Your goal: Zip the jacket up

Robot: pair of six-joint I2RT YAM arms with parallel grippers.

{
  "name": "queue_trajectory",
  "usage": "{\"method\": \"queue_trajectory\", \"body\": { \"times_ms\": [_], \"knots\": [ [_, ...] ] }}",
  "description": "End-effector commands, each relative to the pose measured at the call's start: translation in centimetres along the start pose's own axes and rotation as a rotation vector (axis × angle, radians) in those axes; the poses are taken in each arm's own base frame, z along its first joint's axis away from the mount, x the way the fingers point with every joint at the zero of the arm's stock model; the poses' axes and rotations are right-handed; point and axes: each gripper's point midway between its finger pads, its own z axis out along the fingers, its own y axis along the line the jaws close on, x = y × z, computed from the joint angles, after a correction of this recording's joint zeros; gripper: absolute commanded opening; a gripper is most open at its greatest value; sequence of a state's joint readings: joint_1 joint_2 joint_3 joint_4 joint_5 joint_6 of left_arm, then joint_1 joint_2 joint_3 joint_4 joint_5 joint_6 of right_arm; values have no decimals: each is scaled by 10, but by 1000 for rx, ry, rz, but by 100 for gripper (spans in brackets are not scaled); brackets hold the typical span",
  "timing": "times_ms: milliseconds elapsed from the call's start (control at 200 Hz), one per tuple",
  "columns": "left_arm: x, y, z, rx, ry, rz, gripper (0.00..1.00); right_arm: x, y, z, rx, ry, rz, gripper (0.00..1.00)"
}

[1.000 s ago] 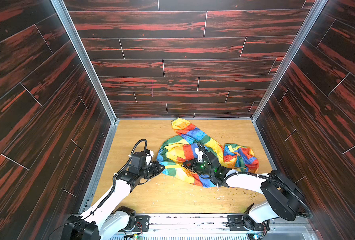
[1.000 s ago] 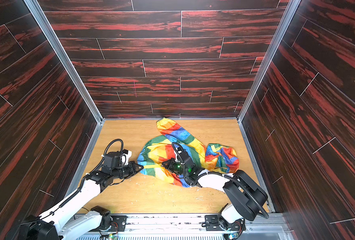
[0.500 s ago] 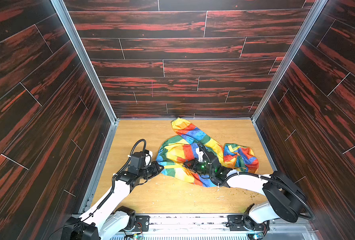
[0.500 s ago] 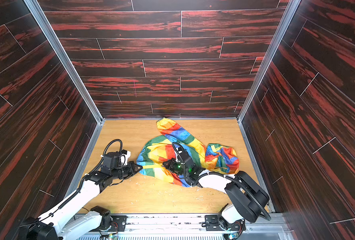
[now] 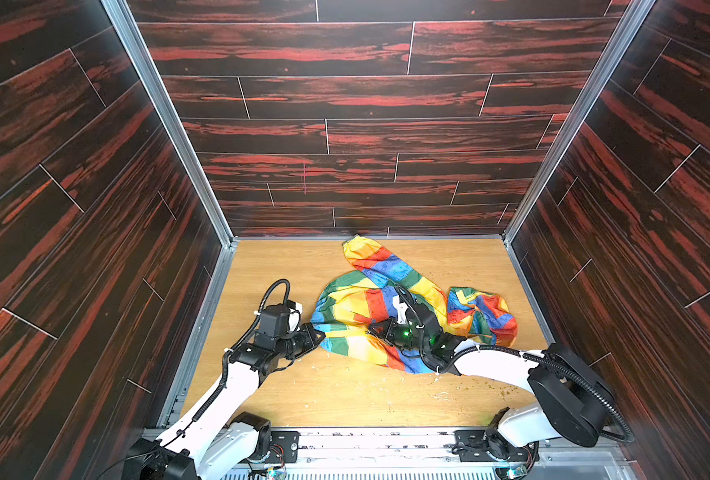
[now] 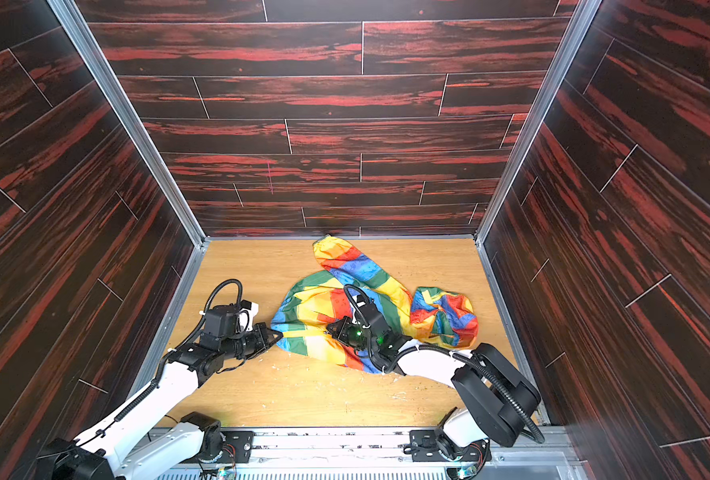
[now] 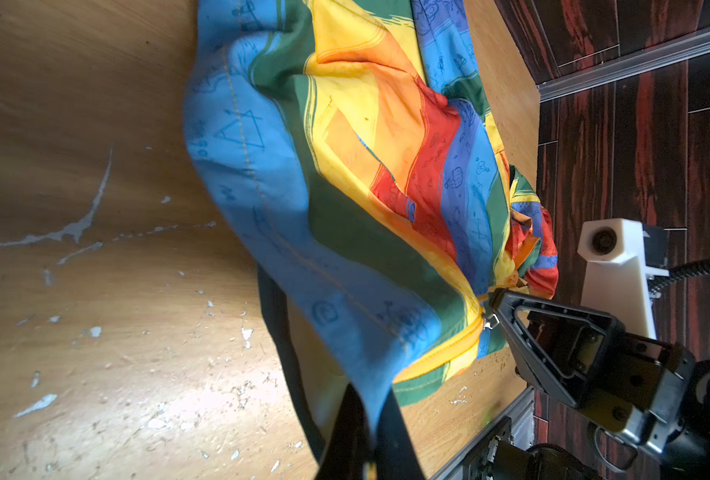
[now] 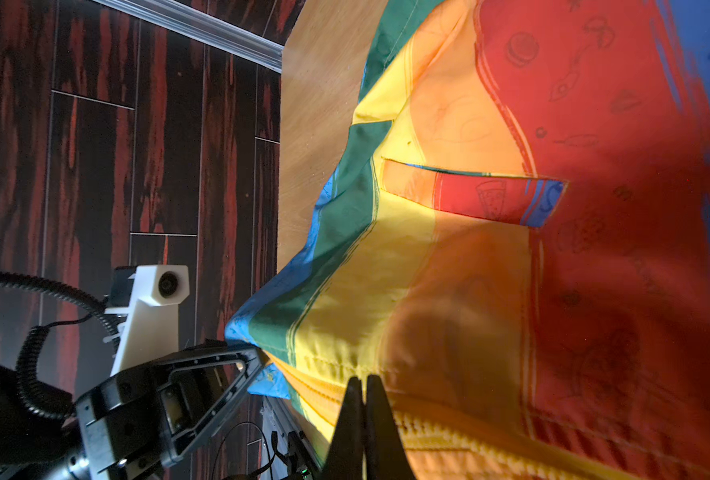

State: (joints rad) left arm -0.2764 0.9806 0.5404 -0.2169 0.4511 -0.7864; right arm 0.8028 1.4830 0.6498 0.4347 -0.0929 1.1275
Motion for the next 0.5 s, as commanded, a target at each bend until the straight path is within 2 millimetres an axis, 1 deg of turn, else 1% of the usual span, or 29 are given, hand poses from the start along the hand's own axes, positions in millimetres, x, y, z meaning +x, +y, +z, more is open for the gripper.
{"method": "queue_trajectory", "body": {
  "times_ms": [0, 491],
  "knots": [
    [-7, 12, -4, -46, -47, -19, 0, -7, 3, -9, 13, -36, -11, 0],
    [-8, 19, -7, -71, -66, -33, 0, -9, 0, -10, 34, -43, -21, 0]
  ]
}}
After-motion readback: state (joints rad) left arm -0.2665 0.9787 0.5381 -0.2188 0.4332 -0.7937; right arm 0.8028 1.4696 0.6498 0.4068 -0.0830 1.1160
